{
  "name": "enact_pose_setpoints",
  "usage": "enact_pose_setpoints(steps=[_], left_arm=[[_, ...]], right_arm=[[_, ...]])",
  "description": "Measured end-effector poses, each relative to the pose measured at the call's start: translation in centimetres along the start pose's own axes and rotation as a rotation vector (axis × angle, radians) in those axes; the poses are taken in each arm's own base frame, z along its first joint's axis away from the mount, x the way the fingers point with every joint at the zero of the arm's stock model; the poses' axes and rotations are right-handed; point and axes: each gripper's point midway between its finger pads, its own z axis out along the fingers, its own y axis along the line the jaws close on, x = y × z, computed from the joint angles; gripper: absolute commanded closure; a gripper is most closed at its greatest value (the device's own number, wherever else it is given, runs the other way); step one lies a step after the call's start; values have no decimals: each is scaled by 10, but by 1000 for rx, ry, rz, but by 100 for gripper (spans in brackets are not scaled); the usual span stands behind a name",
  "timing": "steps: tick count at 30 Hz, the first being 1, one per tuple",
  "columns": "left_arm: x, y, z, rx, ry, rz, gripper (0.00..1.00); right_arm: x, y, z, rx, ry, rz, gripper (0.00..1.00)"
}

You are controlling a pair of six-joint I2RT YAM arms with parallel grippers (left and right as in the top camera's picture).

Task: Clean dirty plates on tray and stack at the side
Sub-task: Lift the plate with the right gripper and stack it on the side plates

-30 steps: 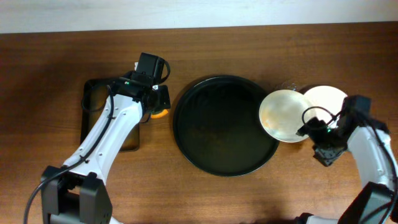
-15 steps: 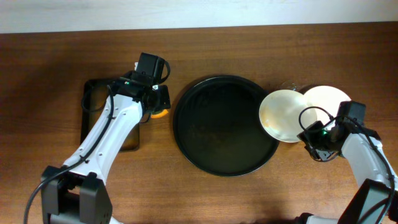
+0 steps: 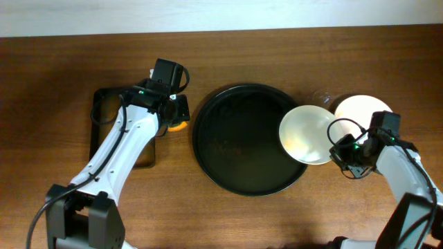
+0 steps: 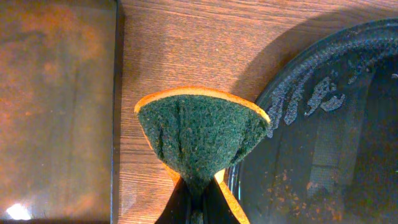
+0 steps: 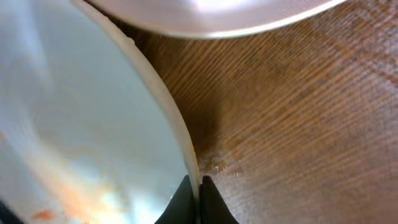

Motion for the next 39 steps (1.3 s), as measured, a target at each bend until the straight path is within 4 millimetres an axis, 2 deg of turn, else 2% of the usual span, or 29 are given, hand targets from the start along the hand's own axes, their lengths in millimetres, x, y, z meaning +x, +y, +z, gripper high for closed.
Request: enact_pose_setpoints(steps=[2, 5, 6, 7, 10, 14, 19, 20, 25, 39], left_arm=[[0, 0, 0, 0, 0, 0, 100], [0, 0, 0, 0, 0, 0, 100], [0, 0, 0, 0, 0, 0, 100], [0, 0, 0, 0, 0, 0, 100], [0, 0, 0, 3, 1, 0, 100], [0, -1, 0, 4, 1, 0, 100], [0, -1, 0, 3, 1, 0, 100], [0, -1, 0, 3, 1, 0, 100], [0, -1, 0, 3, 1, 0, 100], [0, -6, 0, 34, 6, -1, 100]], right_arm=[[-1, 5, -16, -10, -27, -55, 96], [-21, 37, -62, -68, -167, -213, 96], [-23, 54, -79, -71, -229, -299, 96], [-22, 63, -86, -68, -256, -343, 96], [-12, 86, -94, 23, -340, -500, 96], [2, 102, -97, 227, -489, -682, 96], [16, 130, -125, 413, -773, -838, 96], [15, 133, -134, 453, -837, -841, 96], [16, 136, -148, 526, -936, -855, 96], [10, 132, -148, 576, -952, -844, 96]])
